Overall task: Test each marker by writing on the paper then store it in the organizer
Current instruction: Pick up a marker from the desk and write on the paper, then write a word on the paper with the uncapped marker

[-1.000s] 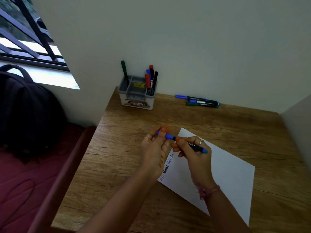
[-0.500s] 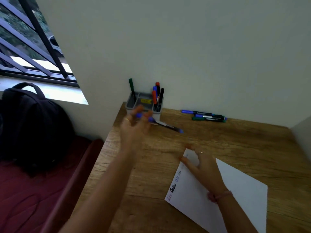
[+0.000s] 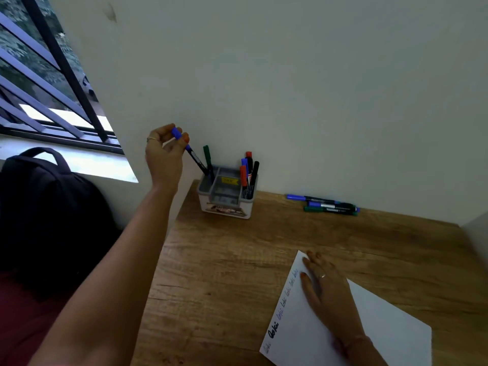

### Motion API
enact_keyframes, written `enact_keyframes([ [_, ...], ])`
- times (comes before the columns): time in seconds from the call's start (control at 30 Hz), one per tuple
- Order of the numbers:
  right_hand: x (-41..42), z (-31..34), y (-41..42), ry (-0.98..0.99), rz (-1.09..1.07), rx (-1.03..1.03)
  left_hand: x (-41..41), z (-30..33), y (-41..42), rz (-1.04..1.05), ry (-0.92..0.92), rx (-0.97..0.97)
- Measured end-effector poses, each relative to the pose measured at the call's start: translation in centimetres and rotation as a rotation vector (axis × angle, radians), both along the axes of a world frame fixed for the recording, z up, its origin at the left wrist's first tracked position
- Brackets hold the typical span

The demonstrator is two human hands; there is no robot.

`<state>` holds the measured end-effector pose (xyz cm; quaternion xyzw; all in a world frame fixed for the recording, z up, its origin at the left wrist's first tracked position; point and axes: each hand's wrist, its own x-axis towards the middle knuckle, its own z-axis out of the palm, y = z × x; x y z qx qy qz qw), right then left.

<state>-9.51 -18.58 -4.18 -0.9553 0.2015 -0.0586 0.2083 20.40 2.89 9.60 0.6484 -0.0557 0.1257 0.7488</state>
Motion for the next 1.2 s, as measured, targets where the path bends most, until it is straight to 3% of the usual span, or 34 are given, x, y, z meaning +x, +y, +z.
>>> enact_keyframes([
  [0.37,0.3,-0.5,-0.5,-0.065,0.014,0.001,1.5,-5.2,-2.6,-0.048,0.03,0.32],
  [0.63,0.3,-1.1,-0.8,-0.089,0.013,0.007,1.7,-6.2,-3.1,-0.07,0.081,0.414],
  [0.8,0.2,-1.1,-0.8,-0.091,0.014,0.004,1.7,-5.9,-2.8,-0.046,0.138,0.396],
  [1.03,0.2,-0.6,-0.8,-0.08,0.006,0.07,-3.2,-3.9,-2.3,0.069,0.06,0.281],
  [1.2,0.7,0.9,-2.3,-0.069,0.029,0.284,-10.5,-4.4,-4.2,-0.082,0.131,0.081],
])
